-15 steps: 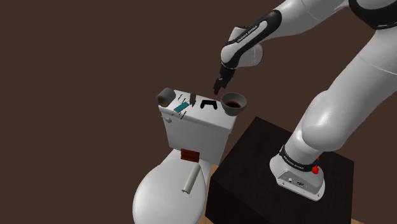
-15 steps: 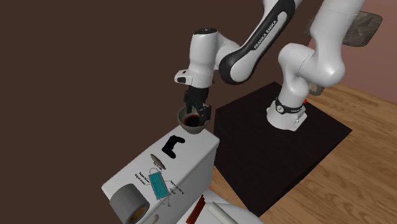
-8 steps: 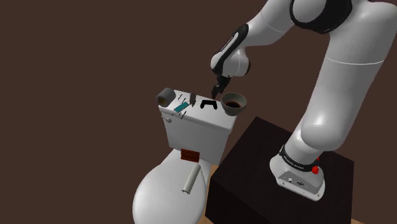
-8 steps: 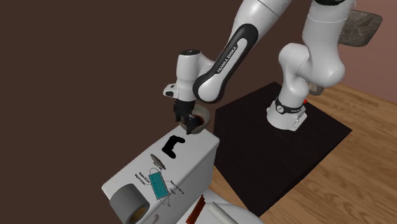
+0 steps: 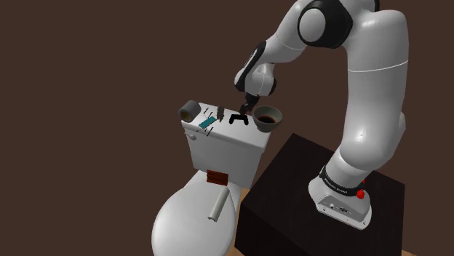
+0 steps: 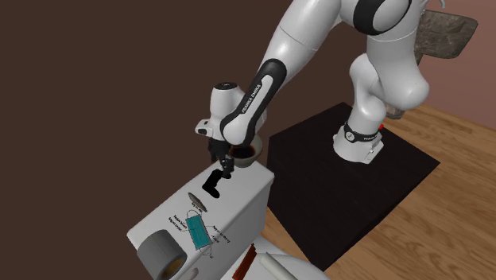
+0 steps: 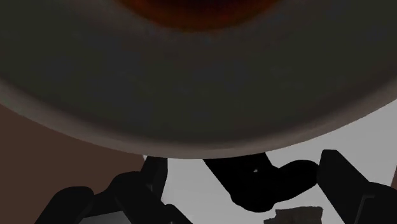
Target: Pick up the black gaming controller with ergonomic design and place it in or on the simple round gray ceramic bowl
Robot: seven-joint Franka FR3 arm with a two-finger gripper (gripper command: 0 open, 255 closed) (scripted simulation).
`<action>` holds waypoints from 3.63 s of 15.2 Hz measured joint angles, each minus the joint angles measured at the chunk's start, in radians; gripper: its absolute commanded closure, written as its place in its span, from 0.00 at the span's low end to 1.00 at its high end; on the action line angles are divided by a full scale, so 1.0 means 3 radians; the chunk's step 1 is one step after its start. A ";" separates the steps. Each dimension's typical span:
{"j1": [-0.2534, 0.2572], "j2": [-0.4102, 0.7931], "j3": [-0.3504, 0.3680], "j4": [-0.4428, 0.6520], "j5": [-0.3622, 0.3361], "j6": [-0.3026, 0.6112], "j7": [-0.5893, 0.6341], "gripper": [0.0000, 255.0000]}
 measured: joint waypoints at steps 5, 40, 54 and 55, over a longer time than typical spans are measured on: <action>-0.0094 0.0238 0.0147 0.0118 0.0163 0.0127 -0.0132 0.00; 0.0264 -0.0444 -0.0331 -0.0063 -0.0480 -0.0352 0.0453 1.00; 0.0433 -0.0977 -0.0585 -0.0061 -0.1070 -0.0809 0.0946 1.00; 0.0436 -0.0998 -0.0593 -0.0053 -0.1095 -0.0835 0.0966 1.00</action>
